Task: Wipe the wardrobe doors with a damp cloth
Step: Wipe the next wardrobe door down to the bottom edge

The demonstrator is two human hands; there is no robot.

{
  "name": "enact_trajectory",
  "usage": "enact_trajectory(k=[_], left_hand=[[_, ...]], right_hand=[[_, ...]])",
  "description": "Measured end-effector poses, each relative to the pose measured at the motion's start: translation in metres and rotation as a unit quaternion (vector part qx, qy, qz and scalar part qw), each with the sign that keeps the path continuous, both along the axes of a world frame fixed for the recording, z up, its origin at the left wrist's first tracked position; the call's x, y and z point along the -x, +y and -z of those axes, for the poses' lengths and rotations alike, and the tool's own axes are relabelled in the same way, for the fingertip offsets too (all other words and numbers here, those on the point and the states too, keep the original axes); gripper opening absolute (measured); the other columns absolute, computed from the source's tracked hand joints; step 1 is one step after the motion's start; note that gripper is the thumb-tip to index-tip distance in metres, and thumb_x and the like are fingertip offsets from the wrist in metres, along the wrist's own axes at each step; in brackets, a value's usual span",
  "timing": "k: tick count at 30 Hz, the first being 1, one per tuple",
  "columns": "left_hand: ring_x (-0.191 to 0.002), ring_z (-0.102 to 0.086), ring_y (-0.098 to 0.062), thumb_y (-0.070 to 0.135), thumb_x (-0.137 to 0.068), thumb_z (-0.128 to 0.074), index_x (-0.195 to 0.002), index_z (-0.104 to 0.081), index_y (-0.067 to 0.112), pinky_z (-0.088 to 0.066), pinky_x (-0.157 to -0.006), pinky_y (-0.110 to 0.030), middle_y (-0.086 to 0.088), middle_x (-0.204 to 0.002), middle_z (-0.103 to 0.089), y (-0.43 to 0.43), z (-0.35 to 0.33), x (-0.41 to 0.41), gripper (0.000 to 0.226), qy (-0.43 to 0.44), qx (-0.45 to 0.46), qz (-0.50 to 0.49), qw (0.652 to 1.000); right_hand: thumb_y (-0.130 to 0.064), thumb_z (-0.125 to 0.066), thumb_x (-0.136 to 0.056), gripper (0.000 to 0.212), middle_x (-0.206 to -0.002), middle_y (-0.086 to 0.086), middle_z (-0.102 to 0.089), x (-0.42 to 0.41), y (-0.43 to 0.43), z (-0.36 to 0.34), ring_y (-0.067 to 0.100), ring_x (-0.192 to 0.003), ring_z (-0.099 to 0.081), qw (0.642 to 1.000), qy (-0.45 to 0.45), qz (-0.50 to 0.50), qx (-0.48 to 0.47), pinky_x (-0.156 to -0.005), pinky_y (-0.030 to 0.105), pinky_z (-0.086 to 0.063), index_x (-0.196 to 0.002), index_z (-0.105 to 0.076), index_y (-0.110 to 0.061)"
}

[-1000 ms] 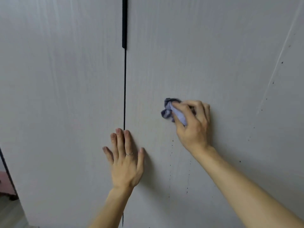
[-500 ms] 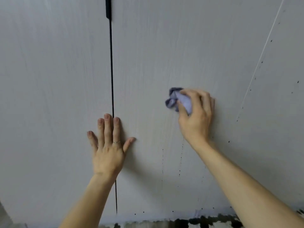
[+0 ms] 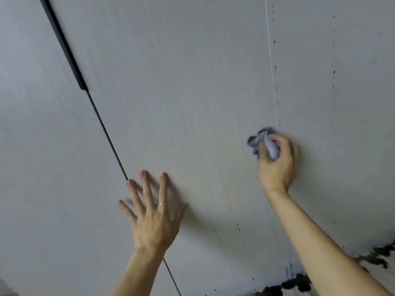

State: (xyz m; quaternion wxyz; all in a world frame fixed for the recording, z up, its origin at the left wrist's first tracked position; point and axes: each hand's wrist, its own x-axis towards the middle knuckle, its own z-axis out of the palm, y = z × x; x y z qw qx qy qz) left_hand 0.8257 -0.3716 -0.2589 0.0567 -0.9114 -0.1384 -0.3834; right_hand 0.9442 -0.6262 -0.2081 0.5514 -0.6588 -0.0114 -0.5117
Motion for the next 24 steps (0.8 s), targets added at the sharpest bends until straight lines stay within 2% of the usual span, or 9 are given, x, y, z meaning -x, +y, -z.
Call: enact_trajectory(k=[1, 3, 7, 12, 14, 17, 20, 22, 24], left_hand=[[-0.151, 0.012, -0.045, 0.076, -0.086, -0.047, -0.161, -0.001, 0.029, -0.015, -0.109, -0.078, -0.013, -0.166, 0.016, 0.002, -0.001, 0.000, 0.100, 0.015, -0.017, -0.009, 1.000], [-0.150, 0.017, -0.045, 0.073, -0.079, -0.056, -0.160, 0.008, 0.030, -0.013, -0.110, -0.076, -0.014, -0.165, 0.021, 0.006, 0.000, -0.001, 0.112, 0.029, -0.023, -0.022, 0.999], [-0.148, 0.028, -0.038, 0.075, -0.077, -0.053, -0.158, 0.015, 0.034, -0.014, -0.111, -0.077, -0.010, -0.164, 0.027, 0.005, -0.003, 0.002, 0.113, 0.049, -0.007, -0.035, 0.998], [-0.150, 0.022, -0.038, 0.079, -0.074, -0.046, -0.157, 0.014, 0.038, -0.015, -0.109, -0.078, -0.007, -0.164, 0.027, 0.003, -0.007, 0.007, 0.111, 0.073, 0.009, -0.045, 0.996], [-0.146, 0.032, -0.035, 0.079, -0.076, -0.044, -0.154, 0.024, 0.040, -0.010, -0.111, -0.076, -0.005, -0.160, 0.036, -0.002, -0.009, 0.008, 0.110, 0.088, 0.018, -0.054, 0.995], [-0.142, 0.039, -0.035, 0.077, -0.078, -0.044, -0.150, 0.031, 0.040, -0.005, -0.113, -0.074, -0.005, -0.156, 0.043, -0.009, -0.011, 0.008, 0.110, 0.097, 0.037, -0.053, 0.993], [-0.144, 0.036, -0.038, 0.074, -0.080, -0.048, -0.149, 0.034, 0.039, -0.004, -0.113, -0.073, -0.006, -0.155, 0.045, -0.013, -0.012, 0.008, 0.113, 0.103, 0.042, -0.057, 0.992], [-0.145, 0.032, -0.040, 0.073, -0.081, -0.051, -0.148, 0.035, 0.038, -0.005, -0.113, -0.073, -0.007, -0.154, 0.046, -0.014, -0.013, 0.008, 0.115, 0.105, 0.045, -0.059, 0.992], [-0.147, 0.028, -0.042, 0.074, -0.080, -0.051, -0.149, 0.034, 0.037, -0.007, -0.113, -0.074, -0.007, -0.155, 0.044, -0.014, -0.013, 0.009, 0.115, 0.104, 0.040, -0.061, 0.992]], right_hand=[[-0.015, -0.070, -0.088, 0.023, -0.114, 0.009, -0.060, -0.006, -0.014, -0.004, 0.023, -0.105, -0.057, 0.996, 0.034, 0.017, -0.086, -0.085, 0.018, -0.042, -0.111, -0.070, -0.015], [-0.013, -0.070, -0.088, 0.024, -0.113, 0.011, -0.061, -0.006, -0.017, 0.001, 0.016, -0.105, -0.052, 0.993, 0.049, 0.018, -0.109, -0.081, 0.008, -0.032, -0.111, -0.070, -0.014], [-0.008, -0.074, -0.085, 0.028, -0.108, 0.003, -0.059, 0.022, 0.038, 0.039, 0.017, -0.100, -0.056, 0.998, -0.012, -0.060, 0.010, -0.086, 0.029, -0.049, -0.108, -0.075, -0.023], [-0.004, -0.067, -0.078, 0.039, -0.106, -0.006, -0.053, 0.054, 0.067, 0.069, 0.019, -0.086, -0.060, 0.966, -0.053, -0.192, 0.163, -0.072, 0.034, -0.056, -0.106, -0.070, -0.030], [0.003, -0.068, -0.074, 0.042, -0.106, -0.002, -0.055, 0.046, 0.051, 0.066, 0.011, -0.087, -0.057, 0.978, -0.048, -0.177, 0.100, -0.081, 0.021, -0.053, -0.105, -0.072, -0.025], [0.003, -0.071, -0.082, 0.035, -0.107, 0.001, -0.053, 0.022, 0.019, 0.051, 0.020, -0.101, -0.055, 0.991, 0.038, -0.113, -0.062, -0.086, 0.036, -0.052, -0.110, -0.067, -0.018], [-0.003, -0.067, -0.089, 0.030, -0.109, 0.000, -0.048, 0.007, 0.004, 0.053, 0.031, -0.110, -0.052, 0.973, 0.105, -0.072, -0.190, -0.079, 0.026, -0.040, -0.117, -0.061, -0.011], [-0.001, -0.067, -0.087, 0.032, -0.111, 0.001, -0.048, 0.018, 0.019, 0.067, 0.026, -0.106, -0.052, 0.974, 0.114, -0.071, -0.182, -0.080, 0.034, -0.046, -0.117, -0.061, -0.012], [0.005, -0.071, -0.082, 0.035, -0.110, 0.001, -0.050, 0.038, 0.042, 0.090, 0.009, -0.099, -0.051, 0.987, 0.067, -0.127, -0.073, -0.082, 0.037, -0.053, -0.109, -0.064, -0.016]])
